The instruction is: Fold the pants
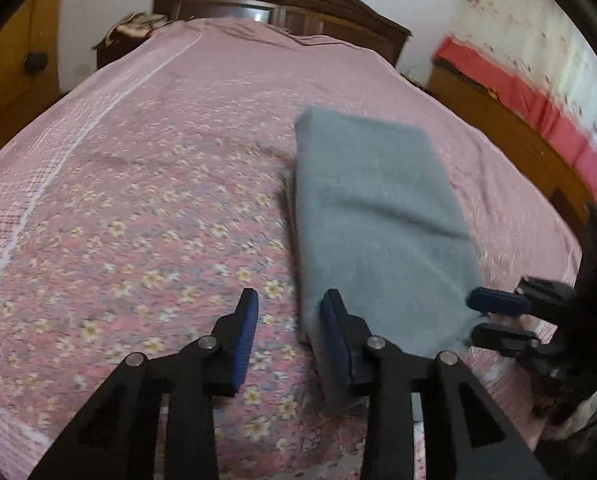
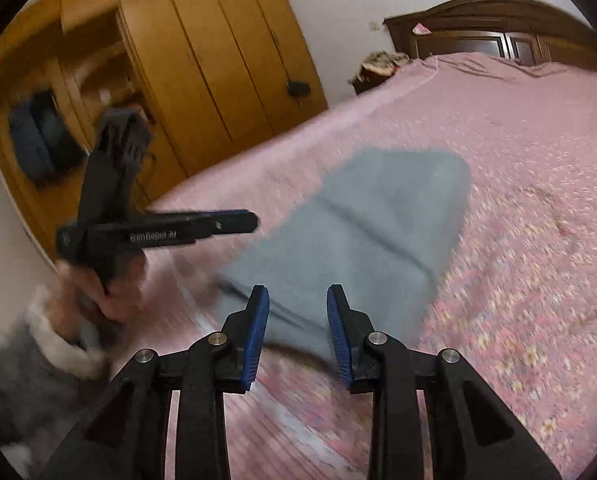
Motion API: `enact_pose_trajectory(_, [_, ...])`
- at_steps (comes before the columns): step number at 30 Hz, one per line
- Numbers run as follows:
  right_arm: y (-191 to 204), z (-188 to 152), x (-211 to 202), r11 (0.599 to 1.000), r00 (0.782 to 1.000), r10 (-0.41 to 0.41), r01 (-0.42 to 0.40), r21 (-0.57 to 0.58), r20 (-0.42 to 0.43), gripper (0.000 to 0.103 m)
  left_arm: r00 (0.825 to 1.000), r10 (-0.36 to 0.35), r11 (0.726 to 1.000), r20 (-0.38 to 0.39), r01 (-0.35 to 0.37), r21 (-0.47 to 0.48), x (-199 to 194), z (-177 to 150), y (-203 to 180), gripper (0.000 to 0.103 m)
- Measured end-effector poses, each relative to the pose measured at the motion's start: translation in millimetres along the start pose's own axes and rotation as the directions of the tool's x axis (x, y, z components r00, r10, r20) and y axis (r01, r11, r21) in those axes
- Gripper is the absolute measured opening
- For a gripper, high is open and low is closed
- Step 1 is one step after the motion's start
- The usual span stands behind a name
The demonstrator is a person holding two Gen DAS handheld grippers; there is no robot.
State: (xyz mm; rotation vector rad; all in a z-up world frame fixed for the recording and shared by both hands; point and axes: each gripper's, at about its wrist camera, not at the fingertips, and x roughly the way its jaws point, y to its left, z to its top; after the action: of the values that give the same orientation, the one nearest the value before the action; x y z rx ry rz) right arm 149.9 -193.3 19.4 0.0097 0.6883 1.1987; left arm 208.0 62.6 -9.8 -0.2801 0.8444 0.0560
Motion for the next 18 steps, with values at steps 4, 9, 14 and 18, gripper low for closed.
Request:
enact_pose_trajectory(4, [-16,2,26,0.991,0.99,-0.129,0.13,0.02,-0.062,0.018,0.988,-0.082,0.996,0.128,0.077,0.041,-39,16,-27,0.016])
enact_pose_trajectory(9, [-40,-12,36,0.995,0.992,-0.047,0.057,0.079,-0.115,0.01,0.998,-0.051,0.991,-0.024,0.053,0.119,-8,-10,-56,0.016])
enact_pose_trajectory(14, [-59,4,16,0.982,0.998,0.061,-0.059,0.178,-0.004,0.01,0.996,-0.067,0.994,-0.053,0.072,0.082,-3,-21,-42,0.016])
enact_pose_trajectory(18, [-70,51,20,0.991,0.999,-0.035,0.031,0.131,0.029,0.011,0.989,-0.104,0.993,0.104,0.098,0.066,-31,6,-40,0.015])
